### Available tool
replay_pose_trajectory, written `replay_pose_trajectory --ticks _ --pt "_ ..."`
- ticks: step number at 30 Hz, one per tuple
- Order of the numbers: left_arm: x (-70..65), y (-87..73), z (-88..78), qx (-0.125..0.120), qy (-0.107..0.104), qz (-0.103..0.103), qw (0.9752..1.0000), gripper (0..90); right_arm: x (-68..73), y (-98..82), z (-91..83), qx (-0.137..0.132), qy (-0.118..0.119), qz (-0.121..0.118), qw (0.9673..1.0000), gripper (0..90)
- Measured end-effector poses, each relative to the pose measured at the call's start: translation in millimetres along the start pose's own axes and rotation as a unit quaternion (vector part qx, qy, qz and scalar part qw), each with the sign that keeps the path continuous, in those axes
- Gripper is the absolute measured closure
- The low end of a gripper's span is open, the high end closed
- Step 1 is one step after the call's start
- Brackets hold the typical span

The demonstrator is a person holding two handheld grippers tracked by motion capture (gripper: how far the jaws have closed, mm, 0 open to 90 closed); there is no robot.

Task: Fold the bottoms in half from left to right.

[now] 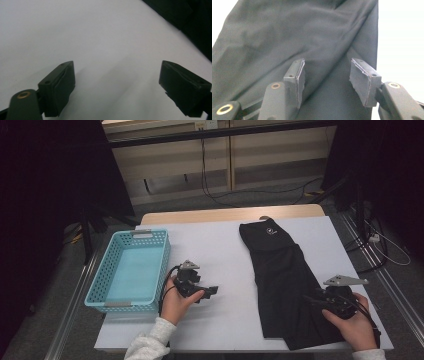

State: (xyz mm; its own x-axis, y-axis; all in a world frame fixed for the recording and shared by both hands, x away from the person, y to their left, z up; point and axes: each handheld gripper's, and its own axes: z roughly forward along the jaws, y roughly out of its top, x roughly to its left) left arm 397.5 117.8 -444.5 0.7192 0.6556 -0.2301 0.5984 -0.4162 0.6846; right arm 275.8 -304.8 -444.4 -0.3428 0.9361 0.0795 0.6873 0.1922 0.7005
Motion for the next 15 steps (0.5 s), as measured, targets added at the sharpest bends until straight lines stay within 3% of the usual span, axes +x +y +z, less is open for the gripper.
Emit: replay_pose_trajectory --ticks 4,15 --pt "2.0 0.8 -1.3 -0.004 -0.001 -0.010 0.9999 11.7 2.7 -5.2 -0.5 0.007 -0.001 -0.003 1.0000 47.1" --pt "4.2 0.5 -4.9 -0.008 -0.010 -0.006 0.9999 10.9 10.5 -2.8 7.0 0.009 0.005 -0.004 0.9999 48.3"
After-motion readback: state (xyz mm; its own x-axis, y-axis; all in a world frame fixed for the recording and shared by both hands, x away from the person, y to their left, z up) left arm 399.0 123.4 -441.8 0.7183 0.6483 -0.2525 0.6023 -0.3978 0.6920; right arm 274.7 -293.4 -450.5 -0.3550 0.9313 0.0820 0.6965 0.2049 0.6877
